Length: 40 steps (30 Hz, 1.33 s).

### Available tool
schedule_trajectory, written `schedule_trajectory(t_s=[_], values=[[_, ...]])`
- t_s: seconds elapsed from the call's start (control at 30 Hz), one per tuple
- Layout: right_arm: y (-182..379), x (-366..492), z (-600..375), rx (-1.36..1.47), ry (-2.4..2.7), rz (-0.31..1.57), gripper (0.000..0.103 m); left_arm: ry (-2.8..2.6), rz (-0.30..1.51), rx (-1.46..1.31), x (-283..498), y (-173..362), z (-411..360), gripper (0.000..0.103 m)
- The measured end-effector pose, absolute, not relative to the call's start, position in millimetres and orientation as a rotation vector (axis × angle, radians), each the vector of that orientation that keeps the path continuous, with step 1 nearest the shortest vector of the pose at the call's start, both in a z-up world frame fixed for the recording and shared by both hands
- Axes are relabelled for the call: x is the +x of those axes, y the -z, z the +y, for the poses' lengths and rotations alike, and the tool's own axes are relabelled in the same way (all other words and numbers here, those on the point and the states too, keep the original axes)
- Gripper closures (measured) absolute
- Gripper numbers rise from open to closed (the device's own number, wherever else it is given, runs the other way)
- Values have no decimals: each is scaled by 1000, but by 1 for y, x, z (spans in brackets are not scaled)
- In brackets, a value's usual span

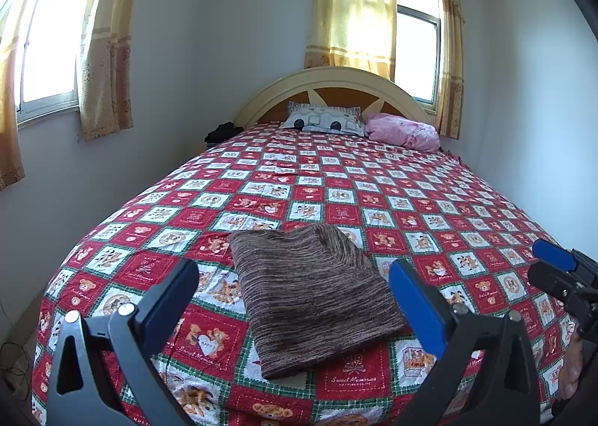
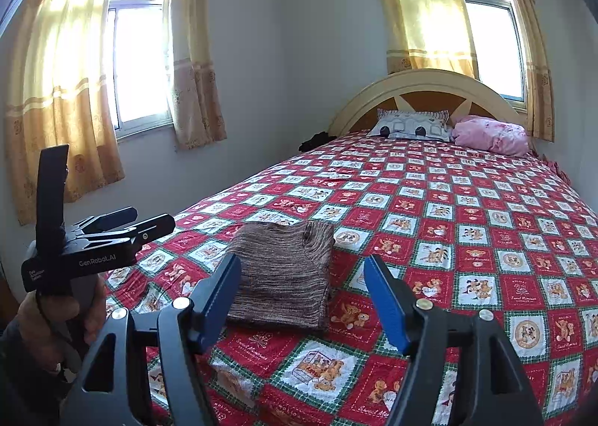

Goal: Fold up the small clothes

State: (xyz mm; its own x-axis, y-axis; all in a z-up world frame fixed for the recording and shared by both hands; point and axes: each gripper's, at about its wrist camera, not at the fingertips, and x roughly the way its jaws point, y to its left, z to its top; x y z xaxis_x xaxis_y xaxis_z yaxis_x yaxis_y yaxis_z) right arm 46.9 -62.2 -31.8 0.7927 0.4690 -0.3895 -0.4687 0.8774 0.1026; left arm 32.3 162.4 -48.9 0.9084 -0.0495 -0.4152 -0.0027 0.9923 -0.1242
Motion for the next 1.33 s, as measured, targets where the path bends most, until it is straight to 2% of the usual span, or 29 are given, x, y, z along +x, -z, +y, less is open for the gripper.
schedule_trajectory(t_s=[0.53, 0.9, 1.33], values=[[31, 39, -64, -14, -490, 392, 34, 34, 442, -97, 35, 45, 163, 0], [29, 34, -70, -3, -486, 374, 34, -7, 324, -81, 17, 20, 168, 0], [30, 32, -73, 3, -481, 363, 34, 7, 332, -85, 19, 28, 169, 0]])
